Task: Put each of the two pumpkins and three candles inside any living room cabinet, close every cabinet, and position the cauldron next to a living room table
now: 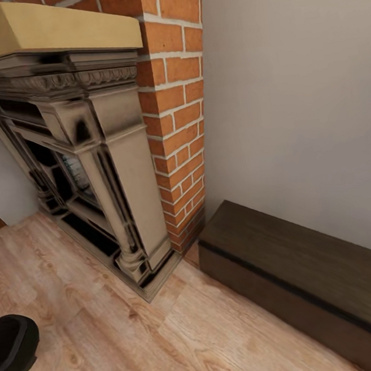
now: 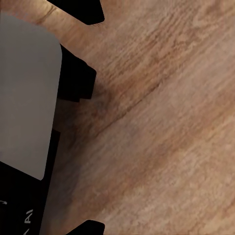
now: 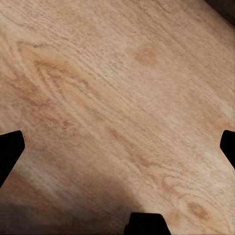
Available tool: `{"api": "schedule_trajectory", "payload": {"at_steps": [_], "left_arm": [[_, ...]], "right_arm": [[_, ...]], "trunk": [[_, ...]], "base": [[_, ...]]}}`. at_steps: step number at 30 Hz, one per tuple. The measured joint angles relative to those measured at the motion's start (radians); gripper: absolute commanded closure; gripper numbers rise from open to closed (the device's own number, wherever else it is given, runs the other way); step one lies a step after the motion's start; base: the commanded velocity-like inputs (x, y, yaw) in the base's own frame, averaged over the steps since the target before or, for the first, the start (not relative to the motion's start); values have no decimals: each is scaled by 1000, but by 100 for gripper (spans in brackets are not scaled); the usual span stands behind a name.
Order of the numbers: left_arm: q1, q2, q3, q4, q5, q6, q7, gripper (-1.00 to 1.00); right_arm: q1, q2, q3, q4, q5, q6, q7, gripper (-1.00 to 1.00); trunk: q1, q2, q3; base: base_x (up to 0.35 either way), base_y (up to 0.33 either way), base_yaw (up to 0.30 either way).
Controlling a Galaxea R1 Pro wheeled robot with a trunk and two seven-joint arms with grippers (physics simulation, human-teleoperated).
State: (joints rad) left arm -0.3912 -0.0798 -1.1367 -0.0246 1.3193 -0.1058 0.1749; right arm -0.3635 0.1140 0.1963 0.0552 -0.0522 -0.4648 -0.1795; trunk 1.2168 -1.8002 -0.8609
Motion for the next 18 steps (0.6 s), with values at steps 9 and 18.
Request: {"api": "schedule_trajectory", "payload": {"at_steps": [9, 18], "left_arm": [[0, 0, 0, 0, 0, 0, 0, -100], [0, 1, 0, 0, 1, 0, 0, -100]], "right_arm": [[0, 1, 0, 0, 0, 0, 0, -100], [0, 1, 0, 0, 0, 0, 0, -100]], "trunk": [[0, 0, 0], [0, 0, 0]], "base": [[0, 0, 285], [0, 0, 285]]}}
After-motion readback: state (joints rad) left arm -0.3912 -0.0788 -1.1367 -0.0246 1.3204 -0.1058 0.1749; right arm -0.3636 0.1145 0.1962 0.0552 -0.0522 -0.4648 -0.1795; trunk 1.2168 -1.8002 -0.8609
